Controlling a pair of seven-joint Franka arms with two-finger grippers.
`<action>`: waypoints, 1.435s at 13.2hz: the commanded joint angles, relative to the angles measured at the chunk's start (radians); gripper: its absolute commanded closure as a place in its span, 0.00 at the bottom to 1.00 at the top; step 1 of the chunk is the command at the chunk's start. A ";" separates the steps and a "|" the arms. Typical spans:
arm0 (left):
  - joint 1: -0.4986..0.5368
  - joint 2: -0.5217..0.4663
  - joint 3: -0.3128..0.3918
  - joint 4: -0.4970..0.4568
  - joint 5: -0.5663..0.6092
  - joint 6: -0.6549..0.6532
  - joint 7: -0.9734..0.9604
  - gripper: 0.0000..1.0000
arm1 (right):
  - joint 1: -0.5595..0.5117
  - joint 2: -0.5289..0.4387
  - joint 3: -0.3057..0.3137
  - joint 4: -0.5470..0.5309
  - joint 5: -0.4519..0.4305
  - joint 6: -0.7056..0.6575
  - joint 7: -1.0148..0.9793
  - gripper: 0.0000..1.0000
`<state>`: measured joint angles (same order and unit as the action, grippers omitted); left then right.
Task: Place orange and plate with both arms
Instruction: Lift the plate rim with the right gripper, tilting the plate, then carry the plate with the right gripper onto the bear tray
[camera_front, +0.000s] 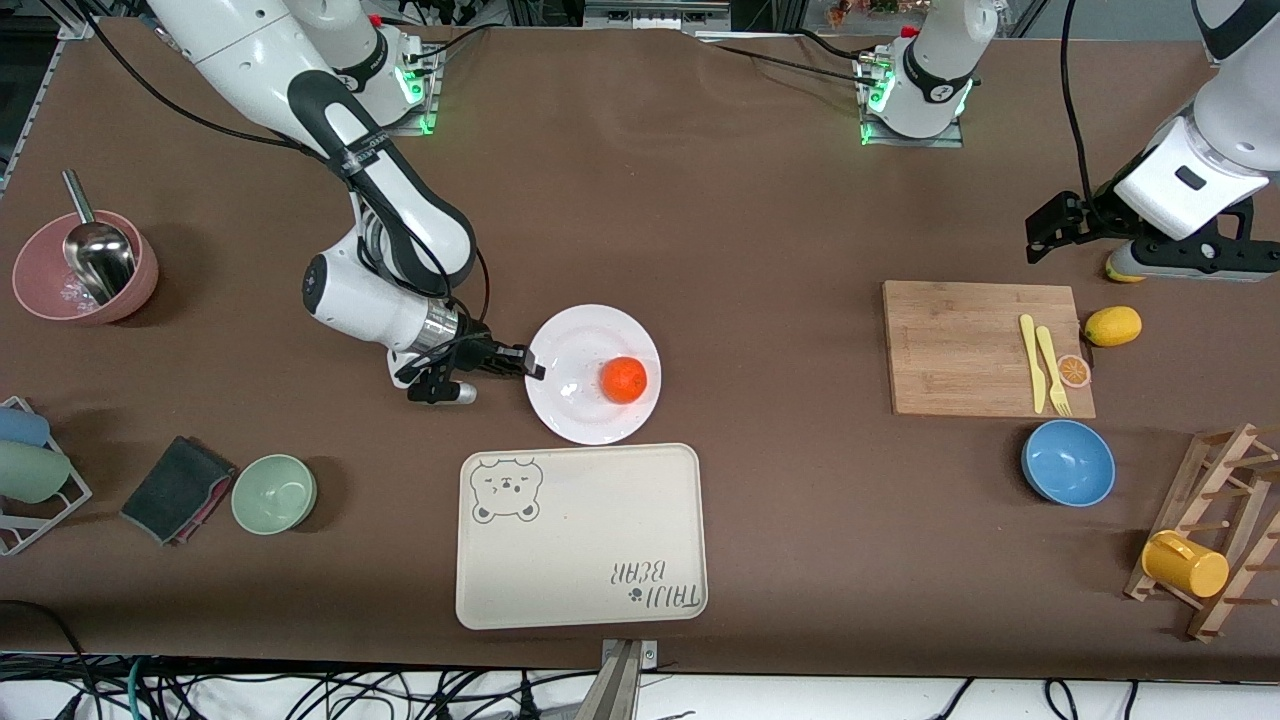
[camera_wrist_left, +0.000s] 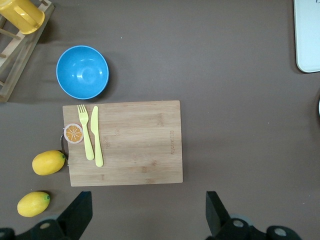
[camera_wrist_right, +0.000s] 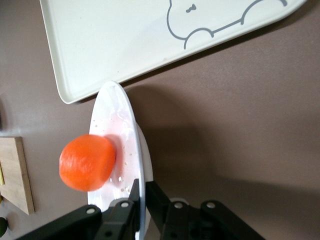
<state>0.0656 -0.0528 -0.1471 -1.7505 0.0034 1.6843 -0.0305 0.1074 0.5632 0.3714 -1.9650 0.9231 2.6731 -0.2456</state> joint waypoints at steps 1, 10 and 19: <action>0.010 0.011 -0.003 0.026 -0.019 -0.014 0.023 0.00 | -0.003 -0.011 0.003 0.000 0.052 0.002 -0.050 1.00; 0.023 0.011 -0.003 0.026 -0.020 -0.014 0.024 0.00 | -0.084 -0.009 0.001 0.054 0.220 -0.126 -0.260 1.00; 0.023 0.011 -0.003 0.026 -0.022 -0.014 0.024 0.00 | -0.147 0.269 -0.002 0.438 0.204 -0.164 -0.346 1.00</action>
<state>0.0786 -0.0526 -0.1466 -1.7498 0.0030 1.6843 -0.0305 -0.0305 0.7306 0.3588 -1.6536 1.1157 2.5256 -0.5636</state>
